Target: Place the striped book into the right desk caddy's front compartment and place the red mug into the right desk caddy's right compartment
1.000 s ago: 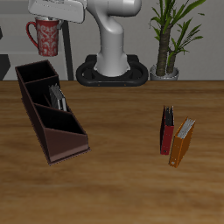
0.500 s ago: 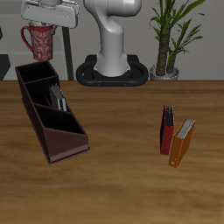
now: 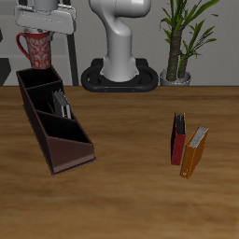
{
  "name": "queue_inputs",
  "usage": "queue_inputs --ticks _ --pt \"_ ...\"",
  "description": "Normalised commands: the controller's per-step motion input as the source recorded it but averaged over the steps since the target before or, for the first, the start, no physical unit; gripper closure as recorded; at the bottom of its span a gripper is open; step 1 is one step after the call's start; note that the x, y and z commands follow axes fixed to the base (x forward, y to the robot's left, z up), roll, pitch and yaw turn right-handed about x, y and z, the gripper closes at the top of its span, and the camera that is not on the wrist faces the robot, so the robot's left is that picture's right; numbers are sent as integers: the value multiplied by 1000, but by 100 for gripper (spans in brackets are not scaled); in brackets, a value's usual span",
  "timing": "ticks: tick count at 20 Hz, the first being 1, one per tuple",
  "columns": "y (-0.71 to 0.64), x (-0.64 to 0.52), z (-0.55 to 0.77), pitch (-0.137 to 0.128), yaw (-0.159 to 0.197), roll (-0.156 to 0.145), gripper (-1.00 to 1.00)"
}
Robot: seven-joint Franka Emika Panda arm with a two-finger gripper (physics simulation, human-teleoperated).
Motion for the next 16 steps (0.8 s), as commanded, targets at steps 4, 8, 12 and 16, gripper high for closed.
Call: queue_inputs --ticks 4,8,12,16 --pt "-52 5 4 13 -22 38 100" --pt "-38 34 35 12 41 44 100" --pt "-131 104 25 15 2 25 100" --pt "-172 82 -35 16 -7 -11 100"
